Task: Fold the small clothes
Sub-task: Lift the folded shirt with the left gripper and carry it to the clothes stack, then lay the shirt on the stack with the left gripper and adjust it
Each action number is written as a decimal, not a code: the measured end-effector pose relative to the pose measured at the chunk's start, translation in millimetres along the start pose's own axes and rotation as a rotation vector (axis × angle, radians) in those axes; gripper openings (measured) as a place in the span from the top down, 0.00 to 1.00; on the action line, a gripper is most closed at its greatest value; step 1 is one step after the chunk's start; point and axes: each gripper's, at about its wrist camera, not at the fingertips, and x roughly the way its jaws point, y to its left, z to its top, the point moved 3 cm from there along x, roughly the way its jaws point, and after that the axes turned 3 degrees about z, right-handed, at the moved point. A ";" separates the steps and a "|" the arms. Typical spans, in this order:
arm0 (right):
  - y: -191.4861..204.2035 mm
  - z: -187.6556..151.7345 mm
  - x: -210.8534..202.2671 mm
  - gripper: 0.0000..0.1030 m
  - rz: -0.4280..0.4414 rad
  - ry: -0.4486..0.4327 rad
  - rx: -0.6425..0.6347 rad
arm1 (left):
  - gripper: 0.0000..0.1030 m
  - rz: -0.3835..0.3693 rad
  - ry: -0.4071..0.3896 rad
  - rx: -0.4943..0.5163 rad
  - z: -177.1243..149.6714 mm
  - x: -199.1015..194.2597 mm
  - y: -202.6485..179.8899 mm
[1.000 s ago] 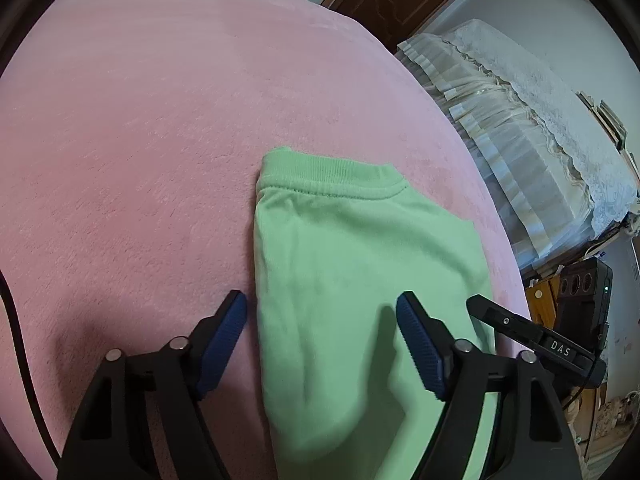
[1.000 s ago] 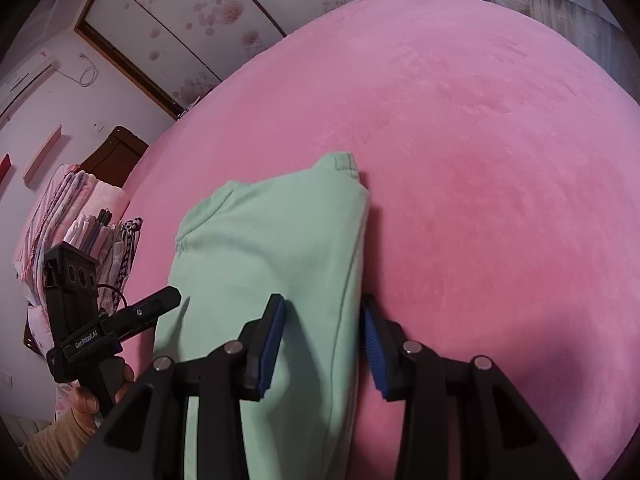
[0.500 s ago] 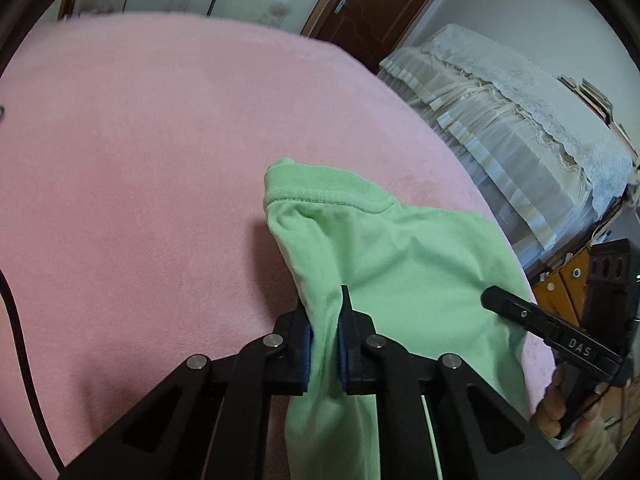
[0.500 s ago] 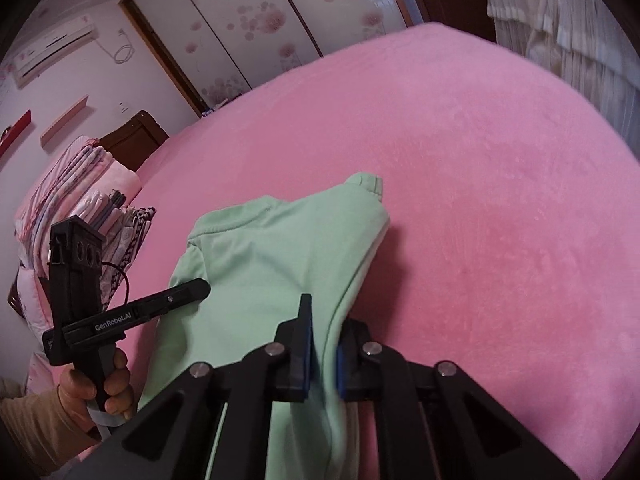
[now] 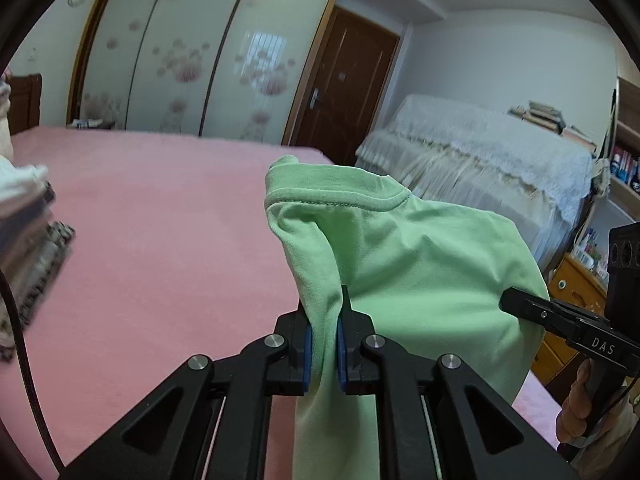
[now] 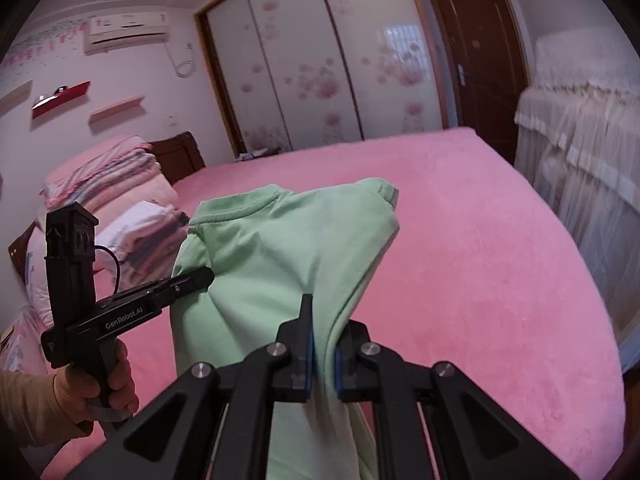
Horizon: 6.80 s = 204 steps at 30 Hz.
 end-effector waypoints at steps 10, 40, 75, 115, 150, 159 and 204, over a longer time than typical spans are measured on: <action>153.8 58.1 -57.6 0.94 0.106 -0.112 -0.174 | 0.92 0.109 -0.148 0.014 42.5 -160.6 57.8; 402.7 183.4 324.8 0.94 0.403 -0.036 0.107 | 0.91 0.594 0.019 0.175 221.3 -114.6 448.9; 369.9 50.7 253.8 0.63 0.421 0.262 0.024 | 0.37 0.502 -0.025 -0.274 77.5 -203.5 483.5; 446.2 14.0 281.6 0.63 0.547 0.240 0.003 | 0.93 0.186 -0.076 -0.585 129.3 -165.4 452.5; 426.9 73.3 351.4 0.70 0.438 0.123 0.249 | 0.94 0.211 -0.083 -0.590 168.6 -183.0 466.0; 400.9 120.2 321.1 0.70 0.288 0.005 0.064 | 0.94 0.160 -0.094 -0.608 148.6 -192.5 468.8; 425.7 0.8 312.3 0.96 0.346 0.265 -0.048 | 0.91 0.266 0.157 -0.665 6.4 -162.9 489.2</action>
